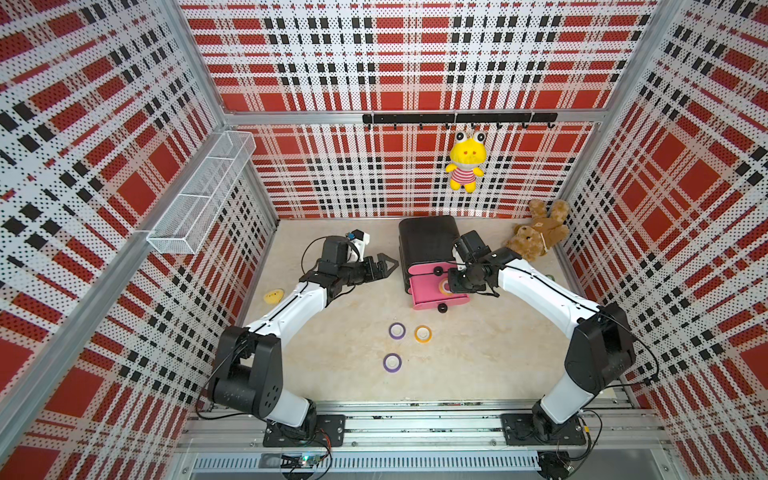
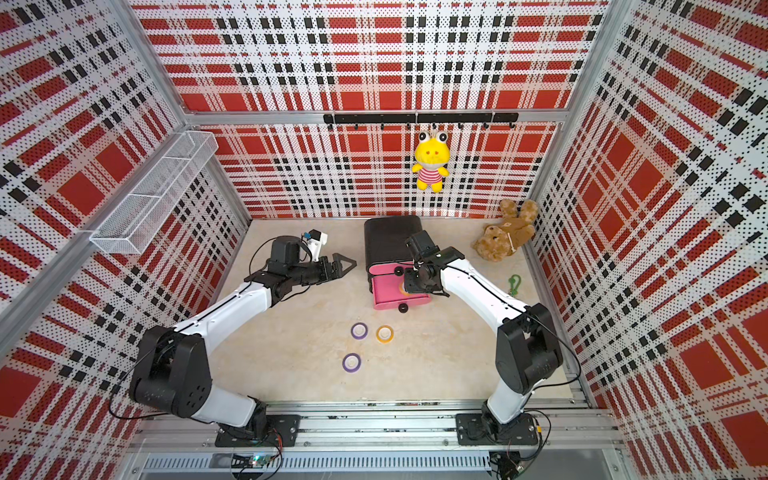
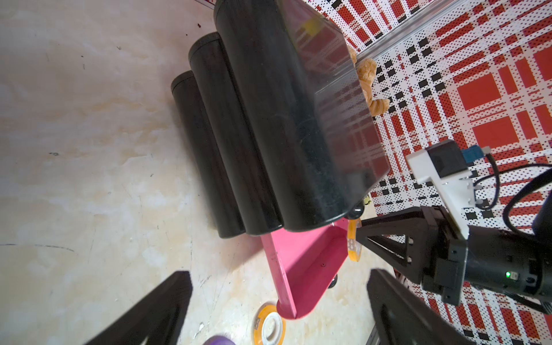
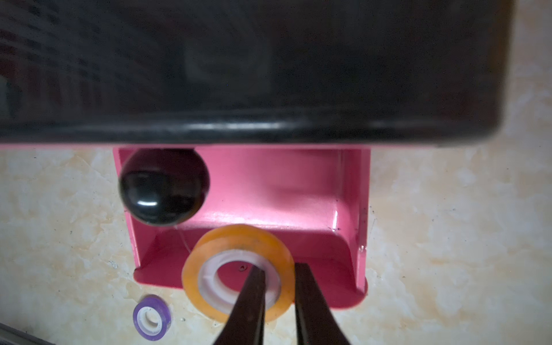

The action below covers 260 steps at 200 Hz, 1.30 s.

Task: Place the transparent tape into the drawer according to color
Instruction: Place the tape in the drawer, then pick up the tape from the center of the board.

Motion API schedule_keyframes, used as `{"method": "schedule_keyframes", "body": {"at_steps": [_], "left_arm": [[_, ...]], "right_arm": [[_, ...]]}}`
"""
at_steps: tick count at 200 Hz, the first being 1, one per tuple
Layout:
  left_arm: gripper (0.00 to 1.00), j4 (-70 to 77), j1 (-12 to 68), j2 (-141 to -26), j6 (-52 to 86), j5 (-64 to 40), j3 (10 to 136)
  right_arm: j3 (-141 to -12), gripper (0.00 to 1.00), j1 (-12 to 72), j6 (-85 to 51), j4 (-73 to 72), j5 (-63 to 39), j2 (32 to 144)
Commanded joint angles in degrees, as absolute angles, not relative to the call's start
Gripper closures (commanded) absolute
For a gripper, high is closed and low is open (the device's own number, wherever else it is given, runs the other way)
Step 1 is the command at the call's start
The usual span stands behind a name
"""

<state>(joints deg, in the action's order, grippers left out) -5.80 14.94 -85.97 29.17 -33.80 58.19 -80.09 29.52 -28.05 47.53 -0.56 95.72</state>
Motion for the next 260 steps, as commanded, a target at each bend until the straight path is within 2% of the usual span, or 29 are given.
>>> {"method": "schedule_keyframes", "body": {"at_steps": [1, 35, 73, 104, 140, 169, 205, 260], "left_arm": [[0.01, -6.45, 14.67, -84.26, 27.86, -33.22, 57.33], [0.01, -7.62, 14.66, -83.13, 27.52, -32.26, 55.66], [0.01, -15.05, 17.33, -81.19, 25.01, -24.58, 54.96], [0.01, -20.58, 24.05, -78.91, 25.68, -15.2, 53.39], [0.0, -25.25, 32.64, -77.19, 27.64, -7.3, 51.71], [0.01, -26.36, 39.07, -76.49, 30.33, -5.63, 50.1], [0.03, -26.21, 48.34, -75.91, 32.39, -2.13, 49.75], [0.04, -32.52, 58.15, -89.0, 27.94, 8.24, 59.13]], "right_arm": [[-81.59, 0.7, 29.93, -27.94, 46.32, 0.35, 95.91], [-81.47, 0.59, 30.01, -27.69, 46.44, 0.33, 95.37], [-81.21, 0.55, 30.06, -27.51, 46.84, 0.34, 93.26], [-80.51, 0.5, 30.06, -27.26, 47.19, 0.72, 90.31], [-79.32, 0.39, 30.06, -26.74, 47.86, 1.07, 87.3], [-78.25, 0.31, 29.98, -26.2, 48.43, 2.01, 85.42], [-76.78, 0.26, 29.97, -25.69, 47.9, 1.84, 82.98], [-75.26, 0.18, 29.26, -24.72, 49.25, 3.4, 80.15]]}}
